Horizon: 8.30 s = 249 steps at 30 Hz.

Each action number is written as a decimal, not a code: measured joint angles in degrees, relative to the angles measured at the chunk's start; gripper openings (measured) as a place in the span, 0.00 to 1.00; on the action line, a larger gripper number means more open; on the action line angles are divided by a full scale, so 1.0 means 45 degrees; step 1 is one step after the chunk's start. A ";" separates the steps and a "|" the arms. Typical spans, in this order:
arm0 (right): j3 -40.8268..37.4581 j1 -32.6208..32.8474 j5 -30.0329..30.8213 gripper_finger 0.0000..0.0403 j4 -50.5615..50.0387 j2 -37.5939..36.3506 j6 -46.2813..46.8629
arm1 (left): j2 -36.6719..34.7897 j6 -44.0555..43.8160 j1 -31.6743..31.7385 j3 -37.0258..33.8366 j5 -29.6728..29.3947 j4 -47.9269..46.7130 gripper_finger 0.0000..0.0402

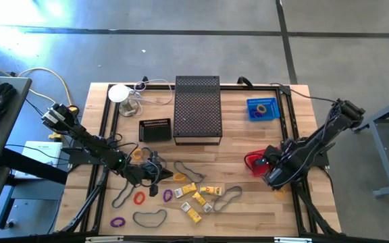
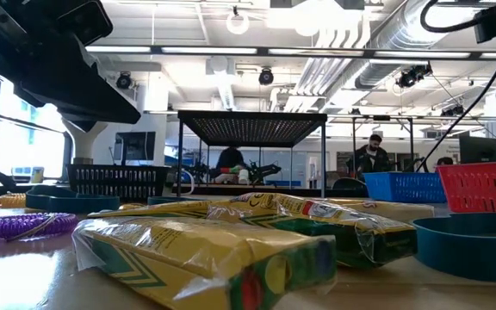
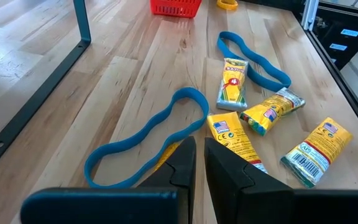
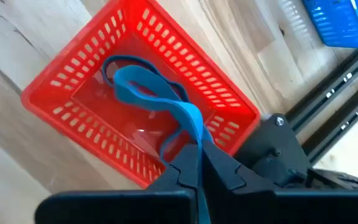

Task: Pick & Place Office Desk Supplies
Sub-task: Put the blue rubber band into the red bin, then put the yellow crayon box into the black bin

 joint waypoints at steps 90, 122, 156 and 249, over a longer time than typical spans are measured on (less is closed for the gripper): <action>0.4750 -0.3428 -0.2052 0.64 1.0648 0.6561 -1.2652 | 0.0281 -0.1433 -0.0140 0.0005 -0.0413 0.0065 0.08; 0.4813 -0.5164 -0.4692 0.66 1.1002 0.6951 -1.3399 | 0.1141 -0.0272 0.0291 0.0005 0.0937 0.0675 0.08; 0.4806 -0.2515 0.0927 0.65 1.0910 0.7733 -1.3003 | 0.1137 -0.3343 -0.0169 0.0005 0.0642 0.1508 0.08; 0.5163 -0.4456 -0.4453 0.18 1.3225 0.7067 -1.2993 | 0.6921 1.3713 -0.1365 0.2788 -0.2460 0.9753 0.55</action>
